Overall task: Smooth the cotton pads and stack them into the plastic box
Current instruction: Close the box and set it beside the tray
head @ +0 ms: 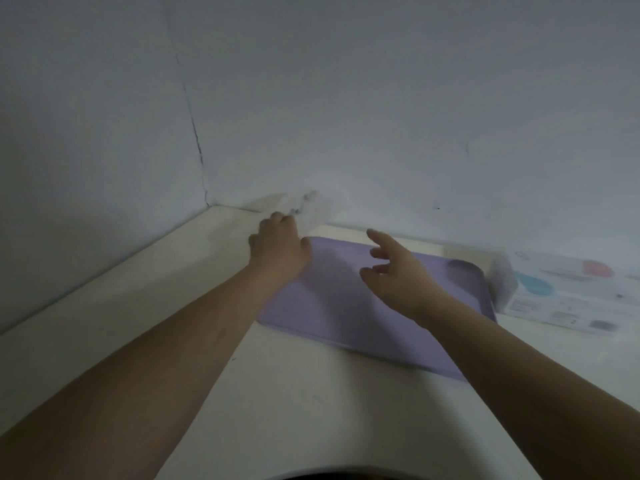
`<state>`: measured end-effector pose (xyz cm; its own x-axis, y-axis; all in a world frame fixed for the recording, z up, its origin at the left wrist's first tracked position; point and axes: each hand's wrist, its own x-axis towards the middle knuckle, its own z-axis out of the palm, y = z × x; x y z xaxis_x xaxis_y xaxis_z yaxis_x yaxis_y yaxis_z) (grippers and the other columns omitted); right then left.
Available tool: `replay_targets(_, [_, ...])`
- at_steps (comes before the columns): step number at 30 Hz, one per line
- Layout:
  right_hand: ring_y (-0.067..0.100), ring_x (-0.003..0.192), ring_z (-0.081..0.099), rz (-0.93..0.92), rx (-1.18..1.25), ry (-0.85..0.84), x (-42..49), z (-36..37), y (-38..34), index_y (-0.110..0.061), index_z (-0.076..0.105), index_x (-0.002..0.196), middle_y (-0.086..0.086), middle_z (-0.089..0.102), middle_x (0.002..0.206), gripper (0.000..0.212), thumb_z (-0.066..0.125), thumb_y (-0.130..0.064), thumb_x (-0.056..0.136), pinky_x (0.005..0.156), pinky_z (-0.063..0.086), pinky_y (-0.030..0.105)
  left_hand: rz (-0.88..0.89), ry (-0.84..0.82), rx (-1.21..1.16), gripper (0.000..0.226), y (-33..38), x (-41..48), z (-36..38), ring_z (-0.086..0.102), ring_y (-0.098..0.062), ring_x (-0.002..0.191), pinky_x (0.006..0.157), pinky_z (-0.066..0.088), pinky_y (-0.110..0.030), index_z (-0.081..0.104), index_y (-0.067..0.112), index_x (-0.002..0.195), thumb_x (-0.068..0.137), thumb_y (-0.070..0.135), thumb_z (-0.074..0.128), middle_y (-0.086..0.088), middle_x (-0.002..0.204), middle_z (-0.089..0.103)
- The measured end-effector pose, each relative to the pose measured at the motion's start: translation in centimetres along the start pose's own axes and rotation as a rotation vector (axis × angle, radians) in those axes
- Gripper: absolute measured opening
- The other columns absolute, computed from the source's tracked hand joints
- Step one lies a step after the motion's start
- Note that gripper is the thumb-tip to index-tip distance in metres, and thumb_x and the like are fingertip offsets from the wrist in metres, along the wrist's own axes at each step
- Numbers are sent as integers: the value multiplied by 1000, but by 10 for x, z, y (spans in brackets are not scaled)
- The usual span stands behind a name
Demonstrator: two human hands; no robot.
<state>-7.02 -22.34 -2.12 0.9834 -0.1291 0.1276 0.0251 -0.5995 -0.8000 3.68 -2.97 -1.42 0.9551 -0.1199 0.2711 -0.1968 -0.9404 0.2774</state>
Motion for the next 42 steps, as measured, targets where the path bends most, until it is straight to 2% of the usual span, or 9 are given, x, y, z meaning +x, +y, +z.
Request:
replay_targets(3, [21,120,62,-65,-9,87,-3,-19,-6,-38,16,164,-8,40,148,94,74,-18,93,86,48,22,251,152,-297,37,51,-22,-18,58,-29,123,103,48,-40,65,11,129,97,28,60,-9,130,62])
replay_targets(7, [13,132,53,-222,-35,292,-23,-66,-11,-36,17,164,-4,38,155,110,88,-32,80,99,54,32,385,155,-696,14,124,-61,-48,67,-7,102,93,53,-23,75,20,102,91,22,67,11,105,73])
replay_targets(10, [16,102,69,-196,-157,447,-56,-115,-8,-44,51,138,-7,59,134,61,78,-38,84,87,60,40,439,38,-917,12,176,-87,-66,65,6,88,79,50,-10,74,25,94,88,16,69,20,89,70])
replay_targets(12, [19,79,70,-126,-238,489,-75,-137,-10,-35,62,107,-7,72,96,21,66,-42,88,74,61,43,481,-13,-987,14,196,-98,-67,62,9,82,73,46,-7,72,25,96,89,13,70,21,84,67])
replay_targets(17, [14,69,68,127,-303,722,-164,-221,23,-30,58,91,-8,68,75,13,63,-40,85,59,51,32,713,-108,-982,30,291,-150,-41,59,2,107,94,55,-30,70,33,114,91,14,66,13,114,63])
replay_targets(22, [22,73,64,386,-459,1030,-278,-301,78,-31,50,105,-8,65,83,20,55,-28,85,65,50,37,947,-485,-856,64,394,-242,-14,53,-2,124,102,43,-21,46,45,150,94,18,62,17,140,54])
replay_targets(28, [26,82,55,691,-546,1225,-422,-361,156,-25,49,112,-2,57,93,22,55,-29,92,76,46,39,1080,-957,-804,70,493,-369,37,56,-5,122,96,49,-22,36,38,158,95,19,60,14,144,54])
replay_targets(35, [29,80,67,1142,-202,1190,-511,-318,294,-24,53,89,4,67,85,18,58,-35,76,77,61,46,1147,-1099,-633,68,530,-456,104,49,-17,141,112,47,-42,37,34,158,95,23,60,4,157,47])
replay_targets(42, [29,89,72,1374,191,1033,-511,-275,377,-17,48,142,9,71,98,70,70,-45,82,80,63,47,1190,-1051,-582,65,540,-450,126,43,-14,145,120,40,-41,41,31,156,95,20,60,7,161,44])
